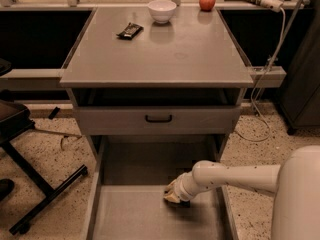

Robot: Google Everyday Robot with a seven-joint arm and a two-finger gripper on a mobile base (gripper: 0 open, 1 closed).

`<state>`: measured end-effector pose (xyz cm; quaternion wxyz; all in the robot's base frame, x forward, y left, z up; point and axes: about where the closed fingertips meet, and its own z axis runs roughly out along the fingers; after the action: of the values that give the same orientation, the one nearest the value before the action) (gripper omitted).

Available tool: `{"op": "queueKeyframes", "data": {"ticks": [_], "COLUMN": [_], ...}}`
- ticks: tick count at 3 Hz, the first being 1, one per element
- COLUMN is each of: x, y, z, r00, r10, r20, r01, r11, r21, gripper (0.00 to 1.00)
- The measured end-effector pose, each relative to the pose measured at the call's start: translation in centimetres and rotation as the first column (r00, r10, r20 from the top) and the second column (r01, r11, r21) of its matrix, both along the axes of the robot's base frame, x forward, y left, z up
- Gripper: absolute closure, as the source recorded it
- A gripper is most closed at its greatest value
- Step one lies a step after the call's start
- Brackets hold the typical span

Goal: Pick rxbar blueberry from middle drawer and place on counter

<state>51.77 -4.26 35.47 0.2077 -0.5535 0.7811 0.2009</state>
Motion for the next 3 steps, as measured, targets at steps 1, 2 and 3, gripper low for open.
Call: {"op": "queueKeyframes", "data": {"ticks": [1,2,3], "x": [0.0,0.9,3.8], "y": [0.0,-0.3,-0.7], "z": [0.0,2.0,8.3], "r00": [1.0,0.9999,0.9984], "r10": [0.0,-0.002,-0.003], "r20": [0.0,0.011,0.057], "r01": [0.0,0.002,-0.001], "r11": [1.0,1.0,0.997], "r21": [0.0,0.012,0.072], "gripper": [1.0,1.0,1.0]}}
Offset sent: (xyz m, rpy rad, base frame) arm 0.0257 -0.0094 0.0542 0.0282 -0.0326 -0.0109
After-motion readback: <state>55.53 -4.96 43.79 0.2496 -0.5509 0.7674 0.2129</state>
